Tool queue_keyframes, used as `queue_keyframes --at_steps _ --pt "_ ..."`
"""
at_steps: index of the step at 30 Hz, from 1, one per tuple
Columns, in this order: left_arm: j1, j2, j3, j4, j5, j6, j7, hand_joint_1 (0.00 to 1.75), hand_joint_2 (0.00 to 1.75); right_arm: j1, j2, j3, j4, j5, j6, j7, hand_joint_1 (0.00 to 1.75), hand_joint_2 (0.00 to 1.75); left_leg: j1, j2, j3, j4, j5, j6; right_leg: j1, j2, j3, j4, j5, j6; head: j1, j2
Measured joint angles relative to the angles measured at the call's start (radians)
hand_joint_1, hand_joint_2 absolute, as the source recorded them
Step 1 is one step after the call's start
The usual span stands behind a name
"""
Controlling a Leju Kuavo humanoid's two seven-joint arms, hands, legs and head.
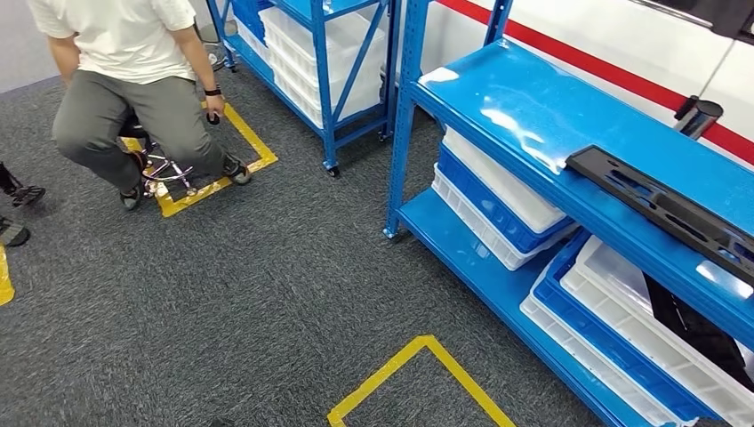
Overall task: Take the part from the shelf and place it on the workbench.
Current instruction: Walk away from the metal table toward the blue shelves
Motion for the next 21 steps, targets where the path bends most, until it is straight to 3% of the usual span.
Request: queue_keyframes --at_steps 1,2,3,5,7,8,10,11,12,14,16,17,18,19,21 --pt "0.000 0.000 0.000 0.000 0.000 -0.001 0.001 0.00 1.75 0.001 0.000 0.000 0.000 -0.001 0.002 0.000 0.00 0.00 -0.001 0.014 0.000 0.000 0.000 -0.001 -0.002 -0.004 -0.002 0.009 0.001 0.006 0.000 0.000" --pt "0.000 0.000 0.000 0.000 -0.001 -0.002 0.002 0.00 1.75 0.003 -0.001 0.000 0.000 -0.003 0.004 0.001 0.00 0.00 0.000 0.025 0.000 0.000 -0.001 -0.002 -0.003 -0.009 0.020 -0.026 0.018 0.015 0.000 0.000" --pt "-0.001 -0.001 0.000 0.000 -0.003 -0.003 0.003 0.00 1.75 0.003 -0.001 0.000 0.000 -0.003 0.005 0.001 0.00 0.00 0.000 0.037 0.002 0.000 -0.002 -0.004 -0.004 -0.025 0.062 -0.099 0.044 0.022 0.001 0.000" --pt "-0.001 -0.001 0.000 0.000 -0.007 -0.005 0.006 0.00 1.75 -0.001 -0.002 0.000 0.000 -0.005 0.007 0.002 0.00 0.00 -0.002 0.056 0.009 0.001 -0.008 -0.012 -0.001 -0.073 0.135 -0.232 0.085 0.024 0.002 0.000" --pt "-0.002 -0.001 0.000 0.000 -0.008 -0.005 0.007 0.00 1.75 -0.005 -0.003 0.000 0.000 -0.007 0.009 0.002 0.00 0.00 -0.007 0.075 0.018 0.000 -0.015 -0.025 0.007 -0.091 0.154 -0.275 0.098 0.009 0.001 0.000" --pt "-0.004 -0.002 0.000 0.000 -0.009 -0.005 0.007 0.00 1.75 -0.005 -0.003 0.000 0.000 -0.008 0.010 0.002 0.00 0.00 -0.007 0.086 0.024 -0.001 -0.017 -0.032 0.011 -0.081 0.153 -0.276 0.100 0.002 0.001 0.000" --pt "-0.008 -0.003 0.000 0.000 -0.010 -0.006 0.007 0.00 1.75 -0.004 -0.004 0.000 0.000 -0.010 0.011 0.002 0.00 0.00 -0.003 0.094 0.031 -0.001 -0.023 -0.044 0.002 -0.058 0.160 -0.280 0.104 -0.011 0.000 0.000" --pt "-0.009 -0.003 0.000 0.000 -0.010 -0.006 0.007 0.00 1.75 -0.003 -0.004 0.000 0.000 -0.011 0.012 0.001 0.00 0.00 0.000 0.081 0.030 0.008 -0.032 -0.048 -0.004 -0.048 0.165 -0.284 0.107 -0.017 -0.002 0.000" --pt "-0.009 -0.003 0.000 0.000 -0.010 -0.006 0.007 0.00 1.75 -0.004 -0.004 0.000 0.000 -0.014 0.012 -0.001 0.00 0.00 0.003 0.053 0.018 0.039 -0.054 -0.051 -0.010 -0.039 0.169 -0.286 0.110 -0.025 -0.006 0.000" --pt "-0.007 -0.002 0.000 0.000 -0.010 -0.007 0.006 0.00 1.75 -0.005 -0.004 0.000 0.000 -0.018 0.013 -0.008 0.00 0.00 0.005 -0.007 -0.031 0.151 -0.121 -0.054 -0.009 -0.018 0.168 -0.286 0.113 -0.036 -0.011 0.000" --pt "-0.003 -0.002 0.001 0.001 -0.009 -0.007 0.003 0.00 1.75 -0.005 -0.004 0.000 0.000 -0.018 0.013 -0.014 0.00 0.00 0.005 -0.031 -0.089 0.267 -0.169 -0.057 -0.006 0.006 0.167 -0.285 0.114 -0.041 -0.012 0.000" --pt "-0.003 -0.002 0.002 0.001 -0.008 -0.007 0.001 0.00 1.75 -0.004 -0.004 0.000 0.000 -0.017 0.013 -0.016 0.00 0.00 0.005 -0.034 -0.102 0.284 -0.162 -0.057 -0.005 0.021 0.168 -0.285 0.113 -0.041 -0.012 0.000" --pt "-0.002 -0.001 0.002 0.001 -0.008 -0.007 -0.001 0.00 1.75 -0.003 -0.003 0.000 0.000 -0.016 0.013 -0.018 0.00 0.00 0.006 -0.036 -0.098 0.264 -0.136 -0.057 -0.005 0.036 0.169 -0.284 0.113 -0.041 -0.012 0.000" --pt "-0.003 0.000 0.003 0.001 -0.008 -0.007 -0.002 0.00 1.75 -0.002 -0.003 0.000 0.000 -0.015 0.013 -0.018 0.00 0.00 0.008 -0.041 -0.078 0.211 -0.095 -0.056 -0.005 0.053 0.171 -0.282 0.113 -0.040 -0.012 0.000" --pt "-0.003 0.003 0.003 0.001 -0.008 -0.008 -0.003 0.00 1.75 -0.005 -0.001 0.000 0.000 -0.013 0.013 -0.020 0.00 0.00 0.015 -0.083 -0.026 0.077 -0.026 -0.053 -0.002 0.081 0.169 -0.277 0.111 -0.036 -0.012 0.000"
